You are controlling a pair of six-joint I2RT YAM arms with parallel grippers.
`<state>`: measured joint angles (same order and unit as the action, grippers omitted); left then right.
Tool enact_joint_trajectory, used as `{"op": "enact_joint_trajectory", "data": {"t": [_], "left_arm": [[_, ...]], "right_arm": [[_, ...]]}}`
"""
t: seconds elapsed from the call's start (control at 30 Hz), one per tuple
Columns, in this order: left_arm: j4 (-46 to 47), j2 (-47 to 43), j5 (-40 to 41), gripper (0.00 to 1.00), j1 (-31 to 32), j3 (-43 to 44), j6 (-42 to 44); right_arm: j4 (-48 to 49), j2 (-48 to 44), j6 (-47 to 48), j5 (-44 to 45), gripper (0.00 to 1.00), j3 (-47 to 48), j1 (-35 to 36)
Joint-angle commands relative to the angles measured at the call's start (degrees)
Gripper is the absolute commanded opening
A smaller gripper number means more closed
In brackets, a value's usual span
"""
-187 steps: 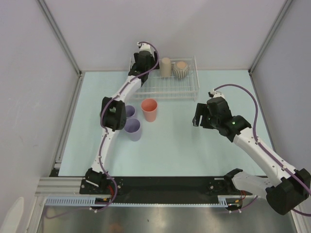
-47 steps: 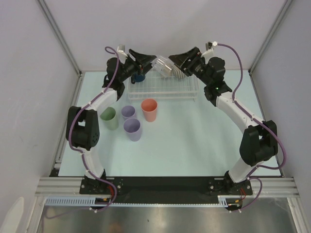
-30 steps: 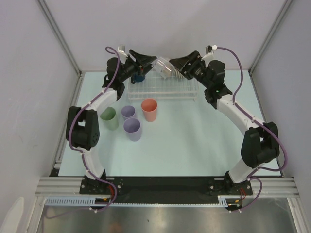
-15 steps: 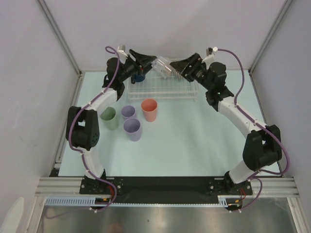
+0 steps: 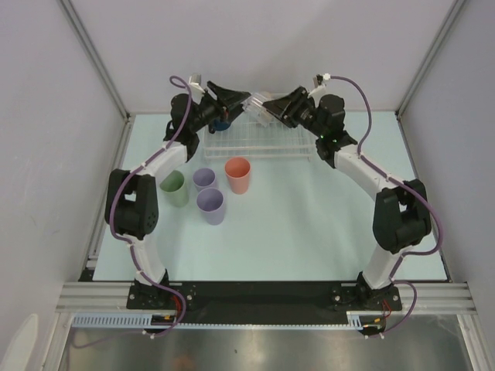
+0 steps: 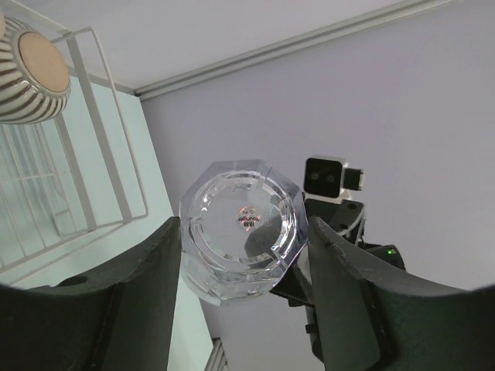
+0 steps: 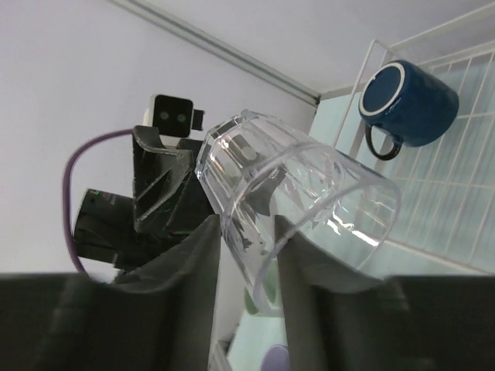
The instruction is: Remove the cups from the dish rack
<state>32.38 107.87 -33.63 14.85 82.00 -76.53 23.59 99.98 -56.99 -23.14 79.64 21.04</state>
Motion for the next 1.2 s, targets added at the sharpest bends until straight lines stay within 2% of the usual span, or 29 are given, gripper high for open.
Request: {"op": "enact_joint_trajectory", "data": {"t": [0.0, 0.03, 0.3, 0.4, 0.43, 0.53, 0.57, 0.6, 0.63, 0.67, 0.7, 0.73, 0.77, 0.8, 0.83, 0.87, 0.9, 0.97, 1.17], "left_arm": [[3.92, -4.60, -1.09, 0.00, 0.53, -0.78, -0.55], [4.09, -4.69, -1.26, 0.01, 0.53, -0.87, -0.55], [7.26, -3.20, -2.32, 0.00, 0.53, -1.05, -3.09], [8.57, -2.85, -2.93, 0.16, 0.44, -0.70, -3.80], [8.49, -2.93, -3.02, 0.27, 0.44, -0.52, -3.28], [5.16, -3.11, -3.90, 0.41, 0.35, 2.02, -0.13], [1.75, -3.37, -3.90, 0.44, 0.35, 3.94, 1.02], [-0.54, -3.63, -3.90, 0.52, 0.35, 5.09, 2.51], [-3.17, -4.85, -3.82, 0.56, 0.35, 6.23, 7.14], [-10.95, -5.56, -3.12, 0.59, 0.35, 9.12, 10.49], [-15.98, -6.53, -0.50, 0.65, 0.35, 10.54, 13.92], [-25.43, -8.54, 1.61, 0.68, 0.44, 11.68, 21.09], [-29.79, -9.86, 3.81, 0.69, 0.44, 13.61, 24.64], [-33.92, -11.09, 6.09, 0.72, 0.53, 14.06, 27.81], [-40.40, -13.89, 12.12, 0.72, 0.62, 14.24, 33.06], [-43.16, -15.31, 15.23, 0.73, 0.79, 13.98, 35.55], [-45.37, -16.81, 18.56, 0.74, 0.97, 13.28, 37.58], [-49.24, -21.97, 27.18, 0.74, 1.76, 9.61, 42.33], [-53.91, -35.00, 50.19, 0.74, 6.59, -2.52, 52.26]], "right_arm": [[3.74, 1.61, -0.93, -2.09, 0.11, 4.91, 0.32], [3.48, 1.79, -0.75, -2.09, 0.00, 5.00, 0.32], [-0.03, 1.09, 1.88, -1.83, 0.00, 5.53, 0.93], [-2.67, -0.22, 3.99, -1.21, 0.00, 5.79, 0.85], [-3.11, -0.58, 4.34, -1.04, 0.00, 5.88, 0.76], [-7.23, -2.51, 7.41, -0.25, 0.00, 8.15, 0.50], [-10.21, -2.69, 8.81, 0.19, 0.00, 9.73, 0.58], [-16.76, -2.95, 12.57, 1.15, 0.00, 11.84, 0.50], [-20.48, -3.21, 14.52, 2.03, 0.00, 13.77, 0.84], [-29.92, -3.39, 17.32, 3.43, 0.00, 18.75, 1.28], [-34.62, -3.39, 22.66, 7.54, 0.00, 21.24, 1.81], [-39.37, -3.48, 26.02, 10.54, 0.00, 23.79, 3.38], [-46.81, -3.48, 28.40, 13.87, 0.00, 27.73, 4.44], [-49.41, -4.26, 31.39, 19.82, 0.00, 28.55, 5.23], [-52.39, -3.84, 32.37, 21.97, 0.00, 30.30, 6.55], [-60.95, -2.53, 33.08, 23.04, 0.00, 35.36, 7.08], [-64.34, -0.69, 33.69, 27.05, 0.00, 37.15, 7.61], [-69.36, -0.32, 35.02, 29.63, 0.00, 37.17, 9.98], [-76.75, -0.58, 35.46, 47.63, 0.00, 32.26, 18.58]]}}
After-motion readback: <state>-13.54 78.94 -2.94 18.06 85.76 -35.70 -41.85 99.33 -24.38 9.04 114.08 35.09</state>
